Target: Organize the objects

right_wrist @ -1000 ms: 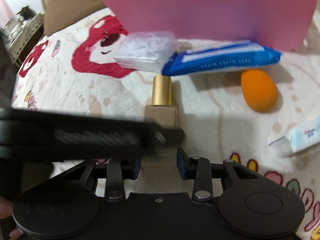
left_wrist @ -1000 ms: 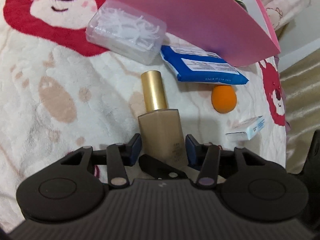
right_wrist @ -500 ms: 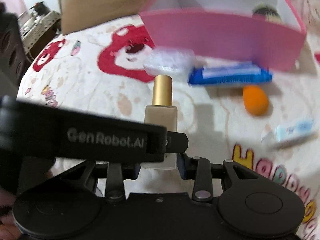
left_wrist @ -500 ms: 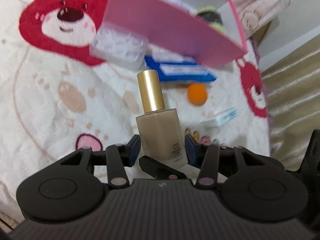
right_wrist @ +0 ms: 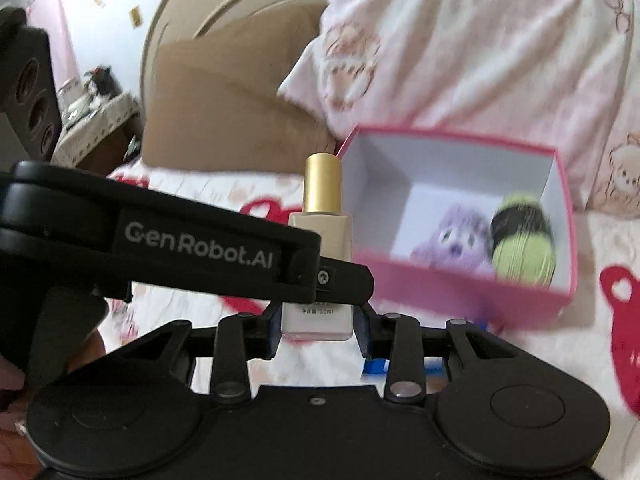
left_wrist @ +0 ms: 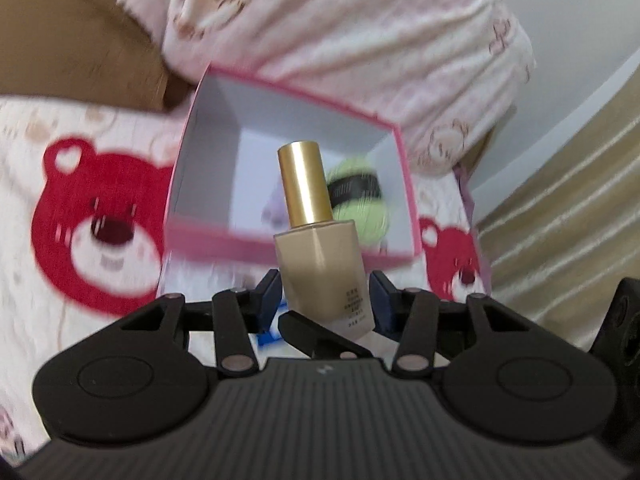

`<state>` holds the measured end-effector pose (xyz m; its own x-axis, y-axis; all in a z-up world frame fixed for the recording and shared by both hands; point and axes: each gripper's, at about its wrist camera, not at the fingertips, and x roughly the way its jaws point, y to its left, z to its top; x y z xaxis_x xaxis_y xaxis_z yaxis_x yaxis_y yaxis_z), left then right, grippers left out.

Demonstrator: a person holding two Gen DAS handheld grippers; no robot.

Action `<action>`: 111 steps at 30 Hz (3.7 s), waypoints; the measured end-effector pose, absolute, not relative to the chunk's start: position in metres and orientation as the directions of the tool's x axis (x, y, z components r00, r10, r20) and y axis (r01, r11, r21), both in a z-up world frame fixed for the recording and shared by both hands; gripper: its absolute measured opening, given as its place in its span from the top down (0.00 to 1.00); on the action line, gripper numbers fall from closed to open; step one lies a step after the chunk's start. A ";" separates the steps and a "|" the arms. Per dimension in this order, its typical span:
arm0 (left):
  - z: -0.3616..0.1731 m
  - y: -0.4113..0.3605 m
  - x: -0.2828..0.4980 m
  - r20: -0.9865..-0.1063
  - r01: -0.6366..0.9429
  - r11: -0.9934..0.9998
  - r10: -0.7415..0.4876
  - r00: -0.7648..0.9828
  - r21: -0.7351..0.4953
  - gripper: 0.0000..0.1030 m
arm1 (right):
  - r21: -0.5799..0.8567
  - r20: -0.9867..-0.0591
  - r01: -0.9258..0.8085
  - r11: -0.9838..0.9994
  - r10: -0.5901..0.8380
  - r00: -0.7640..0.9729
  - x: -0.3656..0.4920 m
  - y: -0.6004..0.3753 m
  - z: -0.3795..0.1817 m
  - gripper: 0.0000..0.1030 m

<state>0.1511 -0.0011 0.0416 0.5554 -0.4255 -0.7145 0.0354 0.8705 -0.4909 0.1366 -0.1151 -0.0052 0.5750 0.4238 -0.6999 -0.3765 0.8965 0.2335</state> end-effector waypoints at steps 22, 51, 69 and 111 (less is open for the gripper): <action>-0.086 -0.023 0.367 -0.858 0.016 0.911 -0.394 0.330 -0.413 0.57 | 0.355 -0.824 -0.058 0.933 0.341 0.453 0.336 -0.122 -0.130 0.61; 0.065 -0.038 0.205 -0.843 0.096 0.975 -0.222 0.490 -0.201 0.34 | 0.258 -0.652 -0.305 0.917 0.398 0.646 0.153 -0.189 -0.001 0.16; -0.001 -0.083 0.115 -0.792 0.286 0.917 -0.387 0.473 -0.277 0.21 | 0.139 -0.684 -0.366 0.920 0.356 0.636 0.059 -0.243 -0.057 0.12; -0.125 -0.079 0.101 -0.781 0.080 0.877 -0.460 0.422 -0.473 0.60 | 0.218 -0.737 -0.351 0.911 0.389 0.552 0.059 -0.202 -0.177 0.24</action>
